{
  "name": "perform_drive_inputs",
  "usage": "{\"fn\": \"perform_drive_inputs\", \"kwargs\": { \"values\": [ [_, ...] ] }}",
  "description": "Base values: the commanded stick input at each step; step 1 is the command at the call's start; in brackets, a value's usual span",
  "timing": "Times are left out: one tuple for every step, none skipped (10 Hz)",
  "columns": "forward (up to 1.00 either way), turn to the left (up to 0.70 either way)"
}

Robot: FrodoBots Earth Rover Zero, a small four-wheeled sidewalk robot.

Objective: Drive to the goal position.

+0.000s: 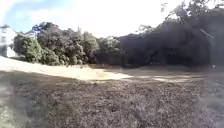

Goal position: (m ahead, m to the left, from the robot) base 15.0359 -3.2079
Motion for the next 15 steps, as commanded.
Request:
{"fn": "perform_drive_inputs", "kwargs": {
  "values": [
    [0.7, 0.0],
    [0.7, 0.0],
    [0.7, 0.0],
    [0.7, 0.0],
    [0.7, 0.0],
    [0.7, 0.0],
    [0.7, 0.0],
    [0.7, 0.0],
    [0.7, 0.0],
    [0.7, 0.0],
    [0.7, 0.0],
    [0.7, 0.0],
    [0.7, 0.0],
    [0.7, 0.0],
    [0.7, 0.0]
  ]
}}
